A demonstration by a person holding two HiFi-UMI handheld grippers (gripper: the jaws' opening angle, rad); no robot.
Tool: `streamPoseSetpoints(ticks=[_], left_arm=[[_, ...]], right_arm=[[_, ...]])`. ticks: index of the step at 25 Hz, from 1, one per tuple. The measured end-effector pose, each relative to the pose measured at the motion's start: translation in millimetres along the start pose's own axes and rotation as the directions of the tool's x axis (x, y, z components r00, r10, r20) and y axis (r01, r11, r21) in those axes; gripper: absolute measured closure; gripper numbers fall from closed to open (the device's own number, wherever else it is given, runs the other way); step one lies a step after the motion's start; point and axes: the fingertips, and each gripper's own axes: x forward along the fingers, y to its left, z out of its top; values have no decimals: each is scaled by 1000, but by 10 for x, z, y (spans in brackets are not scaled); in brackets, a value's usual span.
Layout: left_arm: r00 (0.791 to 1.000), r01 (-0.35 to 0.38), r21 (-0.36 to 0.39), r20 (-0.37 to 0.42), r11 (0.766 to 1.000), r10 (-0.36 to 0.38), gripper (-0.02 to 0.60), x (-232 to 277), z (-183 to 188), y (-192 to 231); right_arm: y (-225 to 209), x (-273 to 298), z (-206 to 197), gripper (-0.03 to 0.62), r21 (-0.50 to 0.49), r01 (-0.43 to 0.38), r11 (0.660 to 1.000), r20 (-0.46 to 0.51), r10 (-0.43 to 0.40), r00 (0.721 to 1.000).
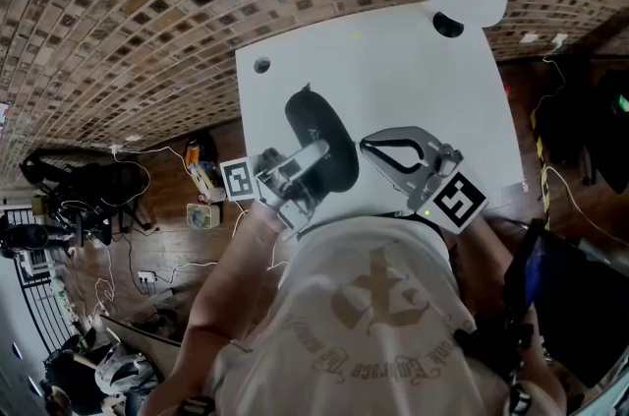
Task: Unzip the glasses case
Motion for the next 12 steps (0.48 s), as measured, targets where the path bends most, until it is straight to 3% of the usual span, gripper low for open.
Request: streamPoseSetpoints(ticks=[12], left_arm=[[994, -31, 49, -105, 998, 36, 322, 56, -198, 12]], right_arm=[[-39, -49, -24, 585, -22, 12, 1000, -19, -13, 1000]])
